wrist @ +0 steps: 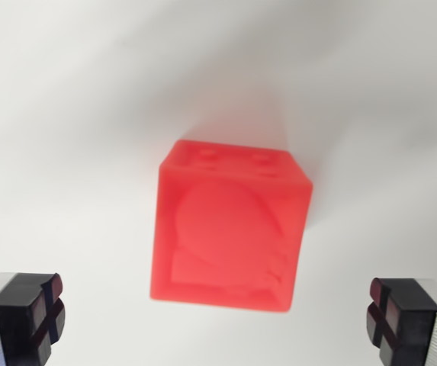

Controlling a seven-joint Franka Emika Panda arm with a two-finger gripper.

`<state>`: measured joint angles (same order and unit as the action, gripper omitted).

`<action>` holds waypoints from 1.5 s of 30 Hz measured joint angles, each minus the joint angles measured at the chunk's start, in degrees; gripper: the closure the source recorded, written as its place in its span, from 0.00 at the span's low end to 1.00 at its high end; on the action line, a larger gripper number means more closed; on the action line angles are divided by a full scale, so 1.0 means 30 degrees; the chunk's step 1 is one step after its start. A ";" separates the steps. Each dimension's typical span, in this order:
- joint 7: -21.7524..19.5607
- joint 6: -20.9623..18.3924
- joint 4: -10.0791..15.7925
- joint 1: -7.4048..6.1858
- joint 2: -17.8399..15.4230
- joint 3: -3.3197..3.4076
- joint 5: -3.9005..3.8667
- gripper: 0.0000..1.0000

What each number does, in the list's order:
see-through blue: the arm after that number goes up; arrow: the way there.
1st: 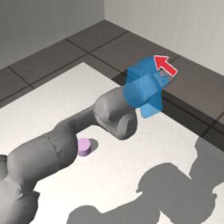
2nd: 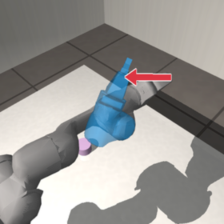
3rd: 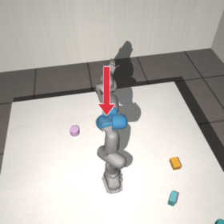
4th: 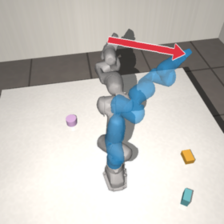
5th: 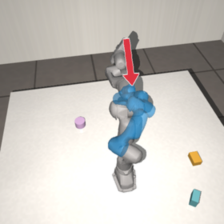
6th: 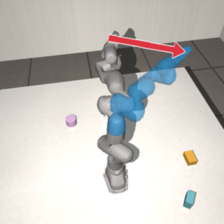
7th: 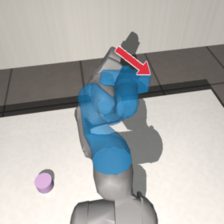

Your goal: Destack cube

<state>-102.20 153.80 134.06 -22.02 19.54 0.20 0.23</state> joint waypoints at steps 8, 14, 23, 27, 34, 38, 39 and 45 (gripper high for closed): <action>0.0000 -0.1354 0.0125 0.0000 -0.1490 0.0003 0.0000 0.00; 0.0000 -0.2530 0.0126 0.0000 -0.2674 0.0005 0.0000 0.00; -0.0002 -0.4302 -0.0076 0.0000 -0.4236 0.0006 -0.0001 0.00; -0.0006 -0.5024 -0.0238 0.0000 -0.4809 0.0006 -0.0001 0.00; -0.0014 -0.6344 -0.0627 0.0000 -0.5724 0.0006 -0.0001 0.00; -0.0019 -0.7109 -0.0892 0.0000 -0.6236 0.0006 -0.0002 0.00; -0.0020 -0.7284 -0.0962 0.0000 -0.6351 0.0006 -0.0002 0.00; -0.0025 -0.8282 -0.1385 0.0000 -0.6910 0.0006 -0.0005 0.00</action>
<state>-102.27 128.95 129.90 -22.02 -1.19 0.22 0.21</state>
